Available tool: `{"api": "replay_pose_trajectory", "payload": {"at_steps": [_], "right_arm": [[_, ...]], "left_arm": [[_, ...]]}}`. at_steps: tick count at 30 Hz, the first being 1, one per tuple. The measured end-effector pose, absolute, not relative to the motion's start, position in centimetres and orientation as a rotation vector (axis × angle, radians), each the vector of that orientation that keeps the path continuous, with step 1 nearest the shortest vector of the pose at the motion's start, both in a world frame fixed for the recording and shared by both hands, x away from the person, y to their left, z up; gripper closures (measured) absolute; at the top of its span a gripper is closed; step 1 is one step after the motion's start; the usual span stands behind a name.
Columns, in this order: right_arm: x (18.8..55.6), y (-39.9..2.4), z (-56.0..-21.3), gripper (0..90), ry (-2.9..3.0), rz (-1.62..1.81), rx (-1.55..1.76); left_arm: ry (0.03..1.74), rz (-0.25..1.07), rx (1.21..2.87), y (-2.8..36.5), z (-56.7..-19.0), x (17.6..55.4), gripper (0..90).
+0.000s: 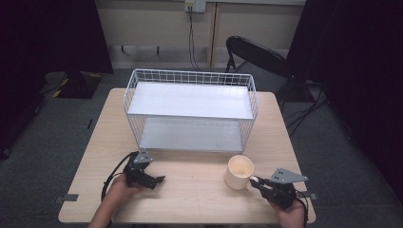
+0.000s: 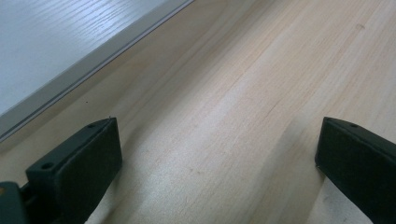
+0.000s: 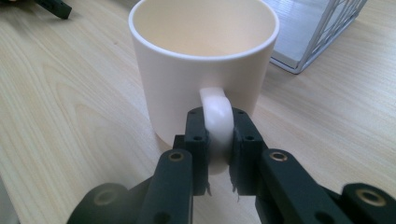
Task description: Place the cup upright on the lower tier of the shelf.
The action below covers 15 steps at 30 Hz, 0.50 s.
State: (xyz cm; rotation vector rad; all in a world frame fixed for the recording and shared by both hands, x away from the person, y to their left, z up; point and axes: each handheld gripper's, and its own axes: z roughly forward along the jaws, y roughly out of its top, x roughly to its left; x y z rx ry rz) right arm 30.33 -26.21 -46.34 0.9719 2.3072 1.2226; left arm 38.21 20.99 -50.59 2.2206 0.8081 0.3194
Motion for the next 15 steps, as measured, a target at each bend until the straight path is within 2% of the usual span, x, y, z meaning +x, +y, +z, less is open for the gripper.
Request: {"api": "replay_pose_trajectory", "payload": {"at_steps": [15], "right_arm": [[29.82,-26.64,-45.47,80.0,2.221,1.214,0.940]], "left_arm": [[0.808,0.320,2.221,20.99,-50.58,38.21,0.0]]}}
